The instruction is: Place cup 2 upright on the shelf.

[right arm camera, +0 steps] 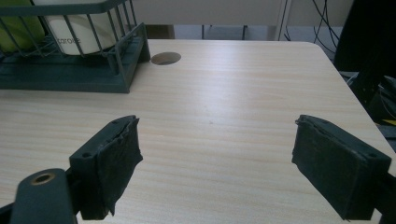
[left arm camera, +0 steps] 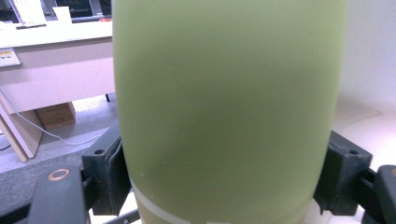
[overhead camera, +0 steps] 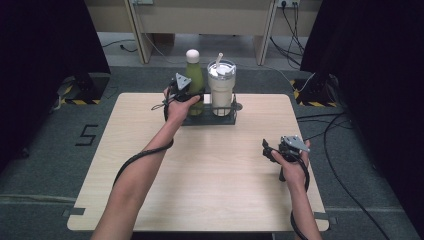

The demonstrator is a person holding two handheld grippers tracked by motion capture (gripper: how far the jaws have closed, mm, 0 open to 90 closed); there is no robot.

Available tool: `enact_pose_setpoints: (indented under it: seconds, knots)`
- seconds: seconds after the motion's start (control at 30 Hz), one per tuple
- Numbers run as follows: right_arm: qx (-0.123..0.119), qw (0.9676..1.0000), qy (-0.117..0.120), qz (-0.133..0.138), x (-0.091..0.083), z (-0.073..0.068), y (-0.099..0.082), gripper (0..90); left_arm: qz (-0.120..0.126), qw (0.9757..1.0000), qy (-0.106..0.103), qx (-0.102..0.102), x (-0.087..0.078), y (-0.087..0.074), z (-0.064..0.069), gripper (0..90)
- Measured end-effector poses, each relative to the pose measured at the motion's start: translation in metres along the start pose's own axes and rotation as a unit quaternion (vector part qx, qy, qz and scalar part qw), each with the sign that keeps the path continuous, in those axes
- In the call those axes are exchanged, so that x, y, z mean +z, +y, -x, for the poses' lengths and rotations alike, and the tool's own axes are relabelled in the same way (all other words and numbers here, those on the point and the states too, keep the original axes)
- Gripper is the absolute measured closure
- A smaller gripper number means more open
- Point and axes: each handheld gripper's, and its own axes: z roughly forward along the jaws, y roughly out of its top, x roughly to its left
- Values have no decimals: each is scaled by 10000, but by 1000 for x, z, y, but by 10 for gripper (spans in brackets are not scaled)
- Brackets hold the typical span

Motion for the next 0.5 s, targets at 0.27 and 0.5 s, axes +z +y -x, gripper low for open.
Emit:
enact_pose_setpoints:
  seconds: [0.27,0.5]
  knots:
    - [-6,10000,1,-4,0,0,0,150,6,10000,-66,-62,0,-1,-2,199]
    - [-13,10000,17,-3,0,-2,0,150,5,9999,-137,52,-1,-2,-1,198]
